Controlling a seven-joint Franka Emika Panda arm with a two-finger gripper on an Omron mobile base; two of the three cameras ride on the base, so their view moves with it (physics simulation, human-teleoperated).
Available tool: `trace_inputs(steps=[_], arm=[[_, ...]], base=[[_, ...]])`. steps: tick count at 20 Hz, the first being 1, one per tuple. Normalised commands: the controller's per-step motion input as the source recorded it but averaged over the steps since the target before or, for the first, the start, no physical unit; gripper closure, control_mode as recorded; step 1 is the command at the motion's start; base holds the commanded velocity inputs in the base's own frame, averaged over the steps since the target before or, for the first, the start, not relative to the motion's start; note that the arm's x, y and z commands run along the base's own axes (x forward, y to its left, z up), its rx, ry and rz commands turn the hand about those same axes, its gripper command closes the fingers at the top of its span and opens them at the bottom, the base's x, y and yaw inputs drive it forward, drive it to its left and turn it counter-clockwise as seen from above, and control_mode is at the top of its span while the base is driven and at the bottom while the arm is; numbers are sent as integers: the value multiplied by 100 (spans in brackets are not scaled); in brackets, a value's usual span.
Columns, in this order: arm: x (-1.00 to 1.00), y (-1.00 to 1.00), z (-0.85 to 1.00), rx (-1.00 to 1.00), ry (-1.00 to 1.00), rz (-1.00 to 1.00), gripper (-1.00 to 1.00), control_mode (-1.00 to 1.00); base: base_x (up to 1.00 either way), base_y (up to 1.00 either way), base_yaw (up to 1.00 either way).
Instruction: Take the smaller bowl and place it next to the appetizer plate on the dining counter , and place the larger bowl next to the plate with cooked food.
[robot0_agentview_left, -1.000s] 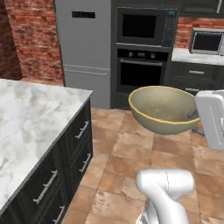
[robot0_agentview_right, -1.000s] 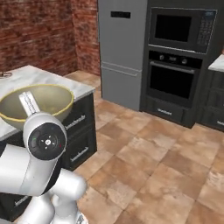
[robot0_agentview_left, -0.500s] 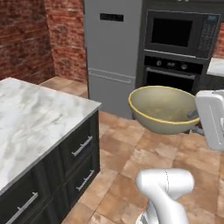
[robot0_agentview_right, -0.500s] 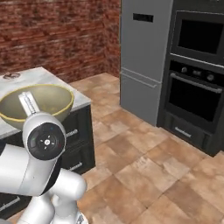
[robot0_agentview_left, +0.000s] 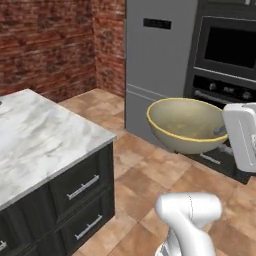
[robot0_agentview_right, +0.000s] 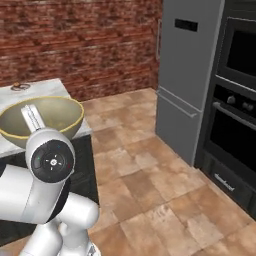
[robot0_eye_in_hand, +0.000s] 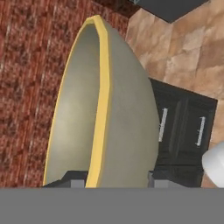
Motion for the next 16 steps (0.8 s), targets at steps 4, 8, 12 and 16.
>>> trace_inputs(steps=[4,8,12,16], arm=[[0,0,0,0,0,0,100,100],[0,0,0,0,0,0,100,100],[0,0,0,0,0,0,100,100],[0,0,0,0,0,0,100,100]], base=[[100,-100,41],[100,-99,48],[100,-91,52],[100,-97,50]])
